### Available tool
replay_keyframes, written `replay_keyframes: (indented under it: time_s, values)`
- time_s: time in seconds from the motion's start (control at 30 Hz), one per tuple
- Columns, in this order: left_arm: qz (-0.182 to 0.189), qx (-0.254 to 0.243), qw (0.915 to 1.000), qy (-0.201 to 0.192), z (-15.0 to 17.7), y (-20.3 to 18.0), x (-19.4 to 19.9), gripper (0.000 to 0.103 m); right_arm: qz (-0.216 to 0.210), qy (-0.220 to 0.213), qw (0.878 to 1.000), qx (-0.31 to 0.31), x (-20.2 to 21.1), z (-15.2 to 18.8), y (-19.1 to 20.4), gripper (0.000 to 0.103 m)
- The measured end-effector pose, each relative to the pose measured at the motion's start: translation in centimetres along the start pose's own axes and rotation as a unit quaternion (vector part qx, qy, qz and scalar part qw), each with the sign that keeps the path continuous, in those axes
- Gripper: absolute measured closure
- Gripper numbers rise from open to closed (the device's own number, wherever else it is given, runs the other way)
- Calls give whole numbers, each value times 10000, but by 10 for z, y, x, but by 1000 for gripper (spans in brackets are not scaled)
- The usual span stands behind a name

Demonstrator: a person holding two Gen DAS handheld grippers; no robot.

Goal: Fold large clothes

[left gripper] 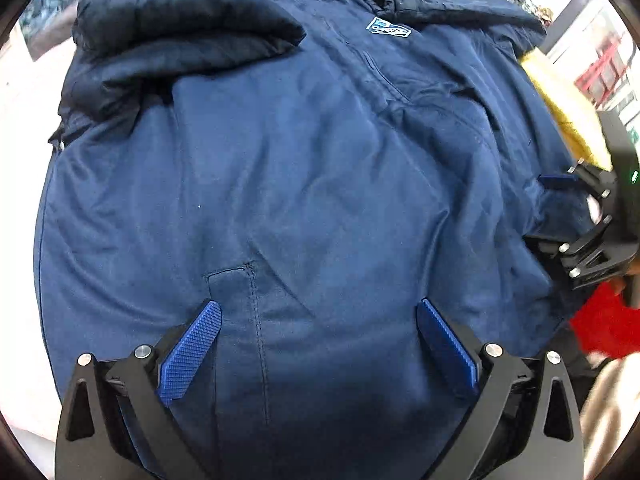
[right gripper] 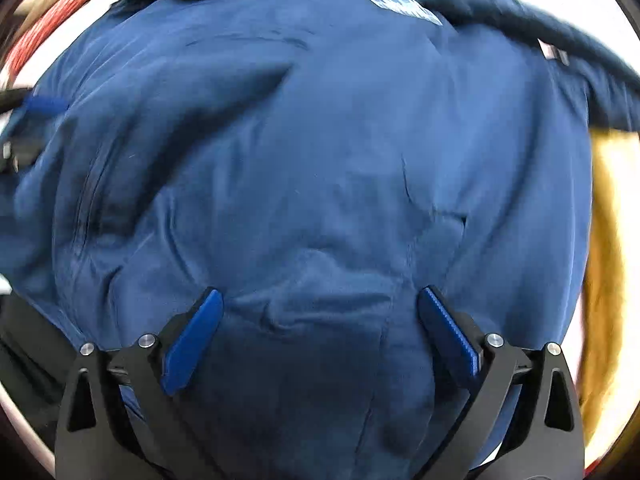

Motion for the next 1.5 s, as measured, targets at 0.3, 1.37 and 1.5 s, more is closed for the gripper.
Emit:
replay_keyframes:
  time_s: [0.3, 1.37, 1.5]
  values:
    - [-672, -11, 9977, -92, -6, -4, -10, 6, 97, 393, 9991, -152, -7, -17, 14, 5]
    - [-785, 1102, 9819, -1326, -104, 20, 31, 7, 1831, -1585, 9695, 368, 31, -180, -83, 6]
    - [-717, 1181, 9821, -1280, -100, 25, 27, 7, 2641, -1351, 9507, 901, 2, -216, -109, 17]
Point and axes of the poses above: each gripper's, at about its wrist camera, not at the fingertips, and x roughly against the way its jaws point, y to its left, z to its underside, the point moved 6 cm from there along -x, roughly the way its jaws point, and after that the axes turned 7 degrees about x, right-handed, at the moved point
